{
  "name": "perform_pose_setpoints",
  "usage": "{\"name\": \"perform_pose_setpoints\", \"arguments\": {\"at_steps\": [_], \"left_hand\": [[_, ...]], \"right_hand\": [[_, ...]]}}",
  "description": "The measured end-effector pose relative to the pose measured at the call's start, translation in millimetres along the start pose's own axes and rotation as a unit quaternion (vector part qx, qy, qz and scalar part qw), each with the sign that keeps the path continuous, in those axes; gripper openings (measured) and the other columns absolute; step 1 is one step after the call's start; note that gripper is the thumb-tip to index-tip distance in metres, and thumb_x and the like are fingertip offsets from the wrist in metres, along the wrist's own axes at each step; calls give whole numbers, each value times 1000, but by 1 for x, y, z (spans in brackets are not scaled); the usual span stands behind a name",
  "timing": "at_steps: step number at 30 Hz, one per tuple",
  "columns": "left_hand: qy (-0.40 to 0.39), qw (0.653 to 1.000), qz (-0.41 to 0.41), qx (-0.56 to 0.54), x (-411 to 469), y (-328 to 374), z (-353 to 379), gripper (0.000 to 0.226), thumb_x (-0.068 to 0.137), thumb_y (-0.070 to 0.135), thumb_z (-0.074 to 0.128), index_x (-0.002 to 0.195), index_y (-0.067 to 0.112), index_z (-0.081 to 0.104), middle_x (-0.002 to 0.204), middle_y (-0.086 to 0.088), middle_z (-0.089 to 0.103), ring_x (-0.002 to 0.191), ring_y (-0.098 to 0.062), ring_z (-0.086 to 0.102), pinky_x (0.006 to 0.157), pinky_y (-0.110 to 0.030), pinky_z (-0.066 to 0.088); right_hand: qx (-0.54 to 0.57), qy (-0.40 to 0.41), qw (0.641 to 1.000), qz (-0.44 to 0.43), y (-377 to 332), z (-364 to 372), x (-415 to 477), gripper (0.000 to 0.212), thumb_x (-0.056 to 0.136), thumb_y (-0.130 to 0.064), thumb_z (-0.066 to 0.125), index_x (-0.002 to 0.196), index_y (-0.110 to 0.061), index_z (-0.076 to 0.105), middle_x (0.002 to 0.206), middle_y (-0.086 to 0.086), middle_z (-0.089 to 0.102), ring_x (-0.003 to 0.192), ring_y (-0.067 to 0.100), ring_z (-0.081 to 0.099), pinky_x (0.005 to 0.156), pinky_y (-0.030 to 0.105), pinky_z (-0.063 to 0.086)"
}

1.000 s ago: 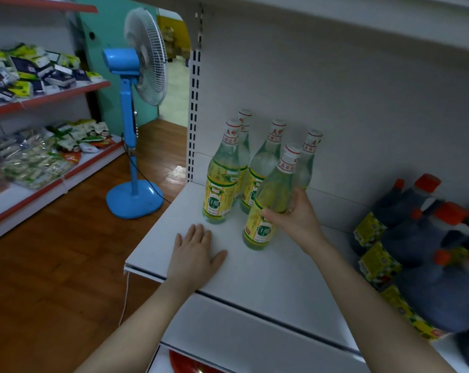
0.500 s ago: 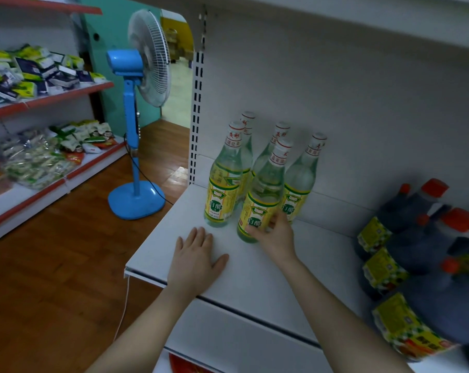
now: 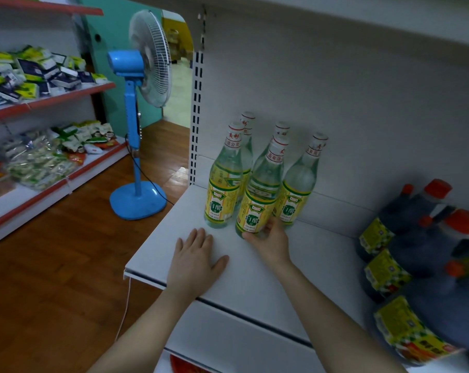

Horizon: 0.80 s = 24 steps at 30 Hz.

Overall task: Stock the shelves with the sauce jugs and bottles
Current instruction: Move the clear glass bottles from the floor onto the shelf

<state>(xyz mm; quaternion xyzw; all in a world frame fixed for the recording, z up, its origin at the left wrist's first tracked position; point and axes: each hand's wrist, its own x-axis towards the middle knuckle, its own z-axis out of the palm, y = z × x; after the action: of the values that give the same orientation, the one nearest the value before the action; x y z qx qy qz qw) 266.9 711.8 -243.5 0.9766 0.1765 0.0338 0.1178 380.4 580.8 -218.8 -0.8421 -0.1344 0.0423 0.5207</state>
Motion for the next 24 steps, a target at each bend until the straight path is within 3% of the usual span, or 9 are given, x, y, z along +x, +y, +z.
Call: {"name": "perform_pose_setpoints", "arguments": {"at_steps": [9, 13, 17, 24], "left_hand": [[7, 1000, 1, 1, -1, 0, -1, 103, 62, 68, -9, 143, 17, 26, 156, -6, 18, 144, -21, 11, 115, -41, 9], [13, 1000, -1, 1, -1, 0, -1, 103, 61, 69, -8, 143, 17, 28, 155, -5, 18, 144, -20, 12, 115, -41, 10], [9, 1000, -4, -6, 1, 0, -1, 103, 62, 69, -7, 143, 17, 27, 156, -6, 18, 144, -20, 12, 115, -41, 10], [13, 1000, 0, -7, -3, 3, -4, 100, 64, 70, -3, 140, 16, 33, 154, -6, 23, 143, -21, 15, 114, -41, 12]], "right_hand": [[-27, 5, 1000, 4, -1, 4, 2, 55, 68, -16, 80, 114, -6, 51, 104, 4, 60, 89, 14, 52, 74, 20, 37], [-27, 8, 1000, 3, 0, 4, 3, 58, 67, -16, 80, 117, -7, 51, 113, 9, 62, 104, 23, 58, 80, 24, 41], [-32, 6, 999, 5, 2, 6, 3, 58, 67, -18, 80, 117, -8, 51, 115, 10, 62, 106, 25, 59, 85, 31, 45], [-59, -34, 998, -4, 1, -3, -3, 59, 71, -23, 78, 119, -7, 49, 122, 10, 58, 113, 24, 55, 82, 23, 39]]}}
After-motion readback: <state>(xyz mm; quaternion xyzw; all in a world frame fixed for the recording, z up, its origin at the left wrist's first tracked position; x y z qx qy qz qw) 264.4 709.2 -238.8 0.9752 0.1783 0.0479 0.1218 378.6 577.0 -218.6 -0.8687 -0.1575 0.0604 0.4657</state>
